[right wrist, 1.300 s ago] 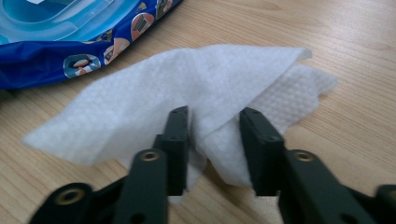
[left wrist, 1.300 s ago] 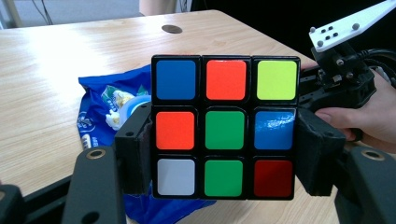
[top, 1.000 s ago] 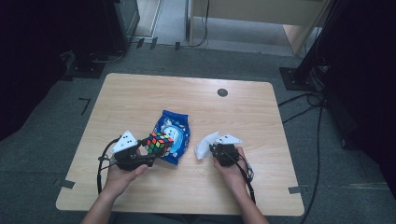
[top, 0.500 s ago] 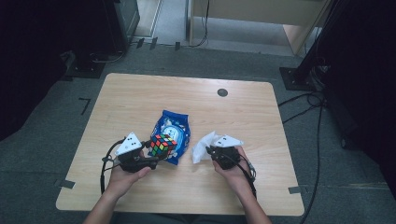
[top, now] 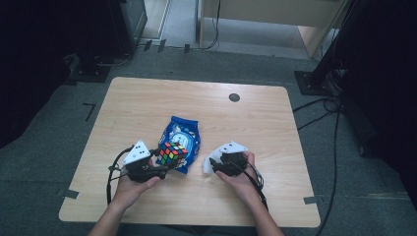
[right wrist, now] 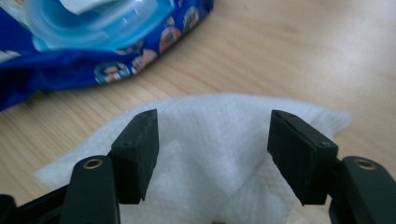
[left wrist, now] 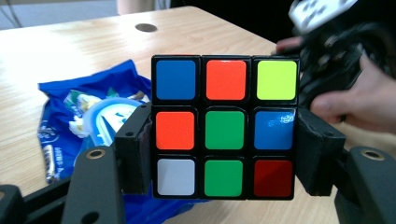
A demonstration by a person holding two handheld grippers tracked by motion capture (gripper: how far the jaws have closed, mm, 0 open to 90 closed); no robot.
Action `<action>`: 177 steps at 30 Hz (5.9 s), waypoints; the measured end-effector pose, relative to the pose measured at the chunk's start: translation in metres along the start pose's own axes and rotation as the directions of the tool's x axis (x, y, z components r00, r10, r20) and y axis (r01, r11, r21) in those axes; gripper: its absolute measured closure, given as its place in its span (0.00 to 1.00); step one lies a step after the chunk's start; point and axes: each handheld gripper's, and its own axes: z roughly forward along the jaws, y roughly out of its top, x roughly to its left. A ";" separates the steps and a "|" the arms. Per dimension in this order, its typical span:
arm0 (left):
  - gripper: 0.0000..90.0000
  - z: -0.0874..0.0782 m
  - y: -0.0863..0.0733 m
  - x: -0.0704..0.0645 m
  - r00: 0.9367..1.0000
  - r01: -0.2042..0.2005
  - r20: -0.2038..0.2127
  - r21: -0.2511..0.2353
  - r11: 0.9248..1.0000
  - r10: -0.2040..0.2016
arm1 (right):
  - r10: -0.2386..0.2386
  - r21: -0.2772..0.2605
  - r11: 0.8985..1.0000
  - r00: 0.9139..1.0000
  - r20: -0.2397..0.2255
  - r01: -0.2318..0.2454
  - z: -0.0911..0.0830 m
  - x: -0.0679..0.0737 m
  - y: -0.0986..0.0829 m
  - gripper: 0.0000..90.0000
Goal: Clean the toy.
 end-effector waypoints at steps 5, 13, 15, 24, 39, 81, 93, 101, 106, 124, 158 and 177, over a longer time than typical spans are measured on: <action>0.38 -0.001 -0.001 0.001 1.000 -0.014 0.002 0.005 1.000 0.014 | -0.008 0.020 1.000 1.000 -0.029 0.008 0.002 -0.001 -0.005 0.64; 0.38 0.004 -0.002 -0.007 0.997 -0.072 -0.004 0.021 0.997 0.072 | -0.043 -0.064 0.997 0.997 -0.065 0.039 -0.014 0.005 0.001 0.96; 0.38 0.006 -0.002 -0.008 0.997 -0.079 -0.006 0.023 0.997 0.079 | -0.053 -0.153 0.988 0.993 -0.110 0.035 -0.029 0.010 0.009 0.96; 0.38 0.017 -0.007 -0.021 0.991 -0.133 0.005 0.046 0.990 0.133 | -0.155 -0.410 0.911 0.958 -0.241 0.044 -0.083 0.054 0.041 0.97; 0.38 0.022 -0.009 -0.038 0.984 -0.175 0.030 0.015 0.984 0.175 | -0.125 -0.412 0.910 0.914 -0.386 -0.049 -0.075 0.071 0.046 0.97; 0.38 0.011 -0.002 -0.039 0.979 -0.202 -0.001 -0.040 0.979 0.202 | 0.055 -0.281 0.953 0.978 -0.200 -0.111 -0.053 0.035 0.021 0.97; 0.38 0.011 -0.002 -0.030 0.985 -0.173 -0.031 -0.033 0.984 0.172 | 0.185 -0.270 0.944 0.982 -0.043 -0.190 -0.053 -0.003 0.006 0.74; 0.38 0.017 -0.006 -0.030 0.984 -0.172 -0.052 -0.022 0.985 0.170 | 0.234 -0.296 0.900 0.927 -0.293 -0.321 -0.071 0.024 0.022 0.45; 0.38 0.022 -0.008 -0.037 0.980 -0.189 -0.059 -0.020 0.982 0.188 | 0.224 -0.274 0.898 0.894 -0.388 -0.344 -0.071 0.051 0.033 0.32; 0.37 0.031 -0.011 -0.048 0.975 -0.220 -0.018 -0.018 0.975 0.219 | 0.410 -0.107 0.861 0.803 -0.433 -0.497 -0.055 0.061 0.031 0.38; 0.16 0.032 -0.018 -0.058 0.902 -0.429 -0.040 0.011 0.903 0.429 | 0.352 -0.035 0.913 0.827 -0.438 -0.407 -0.068 0.050 0.043 0.38; 0.33 0.032 -0.025 -0.070 0.853 -0.522 -0.026 -0.010 0.853 0.522 | 0.350 0.008 0.923 0.832 -0.430 -0.384 -0.064 0.054 0.043 0.38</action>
